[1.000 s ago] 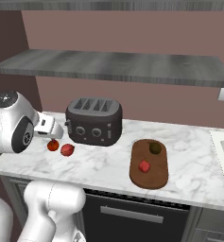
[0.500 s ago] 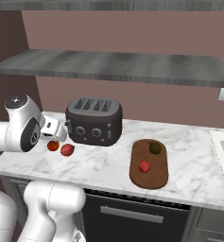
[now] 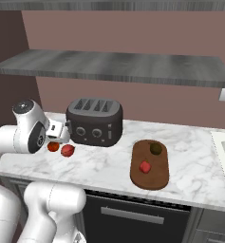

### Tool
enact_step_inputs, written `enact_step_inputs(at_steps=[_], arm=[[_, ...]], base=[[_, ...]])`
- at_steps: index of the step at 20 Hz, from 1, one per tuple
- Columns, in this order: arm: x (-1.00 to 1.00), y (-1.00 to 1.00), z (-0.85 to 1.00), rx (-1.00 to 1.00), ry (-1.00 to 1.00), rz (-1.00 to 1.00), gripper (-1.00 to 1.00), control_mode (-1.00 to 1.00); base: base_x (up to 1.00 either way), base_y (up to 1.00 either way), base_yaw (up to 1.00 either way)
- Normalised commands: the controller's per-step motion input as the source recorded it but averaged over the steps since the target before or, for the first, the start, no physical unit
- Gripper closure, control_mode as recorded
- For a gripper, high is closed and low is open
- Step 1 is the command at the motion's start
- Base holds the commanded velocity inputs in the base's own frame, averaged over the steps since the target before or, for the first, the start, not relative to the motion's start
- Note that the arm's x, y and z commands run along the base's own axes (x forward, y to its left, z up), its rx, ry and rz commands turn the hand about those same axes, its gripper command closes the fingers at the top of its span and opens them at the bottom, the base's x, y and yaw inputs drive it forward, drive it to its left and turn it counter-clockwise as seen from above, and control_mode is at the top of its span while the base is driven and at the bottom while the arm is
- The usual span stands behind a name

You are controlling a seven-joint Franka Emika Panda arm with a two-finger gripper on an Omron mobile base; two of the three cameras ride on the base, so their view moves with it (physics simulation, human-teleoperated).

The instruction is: Place the avocado, onion, tomato, and bell pepper on the cutting board.

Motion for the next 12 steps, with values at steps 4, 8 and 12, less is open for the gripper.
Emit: enact_step_inputs(at_steps=[4, 8, 12], arm=[[0.35, 0.00, -0.16, 0.00, 0.00, 0.00, -1.00, -1.00], [0.29, 0.04, -0.18, 0.00, 0.02, 0.00, -1.00, -1.00], [0.18, 0.08, -0.25, 0.00, 0.04, 0.00, -1.00, -1.00]], base=[[0.00, 0.00, 0.00], [0.00, 0.00, 0.00], [0.00, 0.00, 0.00]])
